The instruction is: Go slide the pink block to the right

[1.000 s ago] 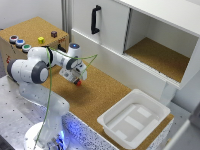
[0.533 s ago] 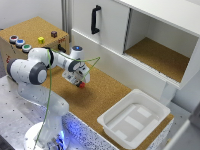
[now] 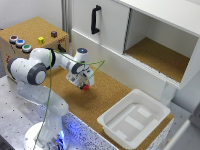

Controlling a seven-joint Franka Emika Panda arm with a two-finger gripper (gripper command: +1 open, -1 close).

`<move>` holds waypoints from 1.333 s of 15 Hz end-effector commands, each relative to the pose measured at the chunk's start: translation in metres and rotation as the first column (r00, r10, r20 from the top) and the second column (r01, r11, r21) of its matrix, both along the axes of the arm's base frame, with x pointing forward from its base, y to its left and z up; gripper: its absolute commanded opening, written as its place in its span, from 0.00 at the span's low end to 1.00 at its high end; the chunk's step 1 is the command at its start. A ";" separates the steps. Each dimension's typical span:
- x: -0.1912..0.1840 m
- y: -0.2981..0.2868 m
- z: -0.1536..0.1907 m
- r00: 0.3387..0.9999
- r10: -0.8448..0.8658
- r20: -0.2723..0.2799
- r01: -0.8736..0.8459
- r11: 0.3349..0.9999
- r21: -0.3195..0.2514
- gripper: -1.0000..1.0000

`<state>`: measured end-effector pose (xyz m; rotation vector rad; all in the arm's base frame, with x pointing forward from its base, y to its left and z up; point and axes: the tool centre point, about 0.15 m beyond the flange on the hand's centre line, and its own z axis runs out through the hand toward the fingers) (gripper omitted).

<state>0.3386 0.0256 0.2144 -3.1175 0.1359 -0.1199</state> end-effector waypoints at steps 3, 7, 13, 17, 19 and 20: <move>-0.005 -0.046 -0.003 0.999 -0.009 0.051 0.009 1.000 -0.004 0.00; -0.002 -0.063 -0.005 0.999 -0.020 0.051 0.020 1.000 -0.003 0.00; 0.000 -0.089 -0.002 0.998 -0.026 0.050 0.027 1.000 -0.014 0.00; 0.000 -0.106 -0.003 0.998 -0.034 0.050 0.035 0.999 -0.018 0.00; 0.000 -0.113 -0.004 0.998 -0.037 0.049 0.037 0.999 -0.016 0.00; -0.001 -0.118 -0.005 0.998 -0.038 0.048 0.039 0.999 -0.016 0.00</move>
